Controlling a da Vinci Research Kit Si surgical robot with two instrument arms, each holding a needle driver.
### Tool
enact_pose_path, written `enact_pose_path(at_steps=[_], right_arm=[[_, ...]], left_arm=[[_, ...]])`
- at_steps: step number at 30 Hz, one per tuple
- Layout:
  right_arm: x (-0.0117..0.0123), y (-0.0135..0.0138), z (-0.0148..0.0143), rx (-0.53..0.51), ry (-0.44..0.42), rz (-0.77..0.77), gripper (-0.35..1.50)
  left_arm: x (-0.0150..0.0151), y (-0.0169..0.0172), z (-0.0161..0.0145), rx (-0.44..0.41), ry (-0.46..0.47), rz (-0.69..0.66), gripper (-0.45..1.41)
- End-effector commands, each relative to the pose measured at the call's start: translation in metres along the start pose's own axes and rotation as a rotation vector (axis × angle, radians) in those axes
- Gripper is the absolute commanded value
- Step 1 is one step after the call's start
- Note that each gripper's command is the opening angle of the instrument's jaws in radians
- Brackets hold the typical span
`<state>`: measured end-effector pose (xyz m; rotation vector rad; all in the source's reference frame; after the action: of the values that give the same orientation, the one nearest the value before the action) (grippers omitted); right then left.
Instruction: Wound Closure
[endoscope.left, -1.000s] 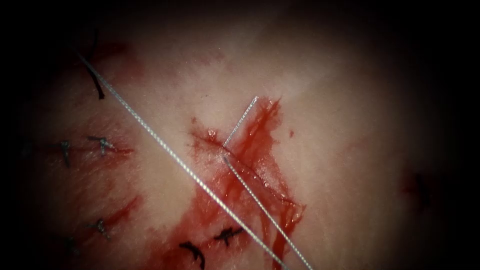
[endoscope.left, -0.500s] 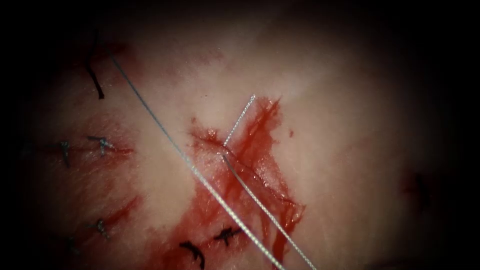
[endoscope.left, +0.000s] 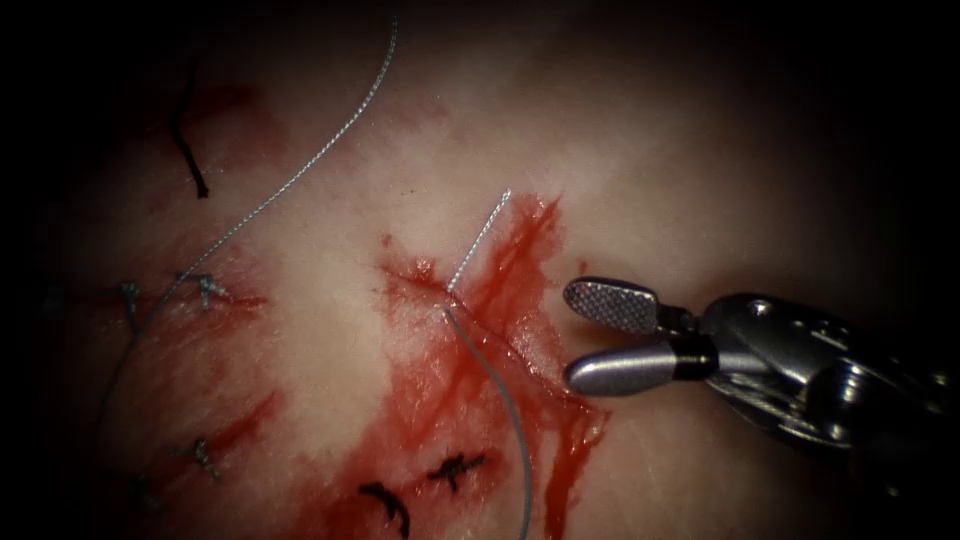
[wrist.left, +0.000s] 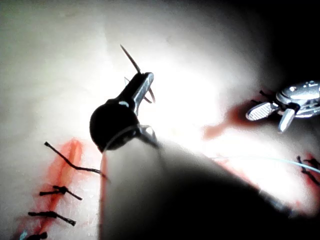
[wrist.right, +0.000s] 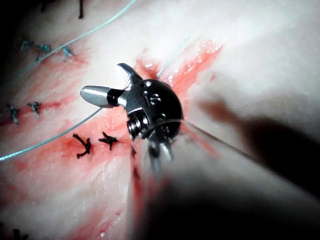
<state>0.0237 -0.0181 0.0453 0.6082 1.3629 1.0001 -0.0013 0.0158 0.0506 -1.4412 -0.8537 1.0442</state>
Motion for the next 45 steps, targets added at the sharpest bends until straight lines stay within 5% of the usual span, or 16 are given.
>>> enact_pose_path(at_steps=[1,13,17,18,19,23,24,30,35,45], right_arm=[[-0.0005,0.0005,0.0009,-0.012,0.009,-0.002,1.04],[-0.0004,0.0013,0.0006,-0.037,0.024,-0.016,1.04],[-0.0004,0.0012,0.0005,-0.034,0.026,-0.016,0.98],[-0.0003,0.0012,0.0005,-0.034,0.026,-0.015,0.98],[-0.0003,0.0012,0.0005,-0.035,0.026,-0.015,0.99],[-0.0002,0.0011,0.0004,-0.034,0.026,-0.013,1.01],[-0.0001,0.0011,0.0003,-0.034,0.026,-0.013,1.01],[-0.0002,0.0010,0.0004,-0.035,0.026,-0.013,0.99],[-0.0002,0.0008,0.0004,-0.035,0.026,-0.013,0.99],[-0.0004,0.0007,0.0004,-0.034,0.026,-0.014,0.99]], left_arm=[[-0.0007,-0.0010,0.0005,0.034,-0.021,0.001,-0.45],[-0.0027,-0.0038,-0.0011,0.391,-0.456,0.474,-0.38],[-0.0031,-0.0039,-0.0012,0.469,-0.613,0.580,0.26],[-0.0031,-0.0038,-0.0011,0.465,-0.649,0.635,0.56],[-0.0029,-0.0036,-0.0009,0.400,-0.715,0.833,0.95],[-0.0026,-0.0024,-0.0010,0.277,-0.830,1.285,1.15],[-0.0029,-0.0017,-0.0014,0.215,-0.894,1.491,1.18],[-0.0033,-0.0002,-0.0011,0.232,-0.917,1.459,1.22],[-0.0033,0.0015,0.0003,0.171,-0.836,1.427,1.22],[-0.0124,0.0041,0.0065,-0.098,-0.792,1.276,1.15]])
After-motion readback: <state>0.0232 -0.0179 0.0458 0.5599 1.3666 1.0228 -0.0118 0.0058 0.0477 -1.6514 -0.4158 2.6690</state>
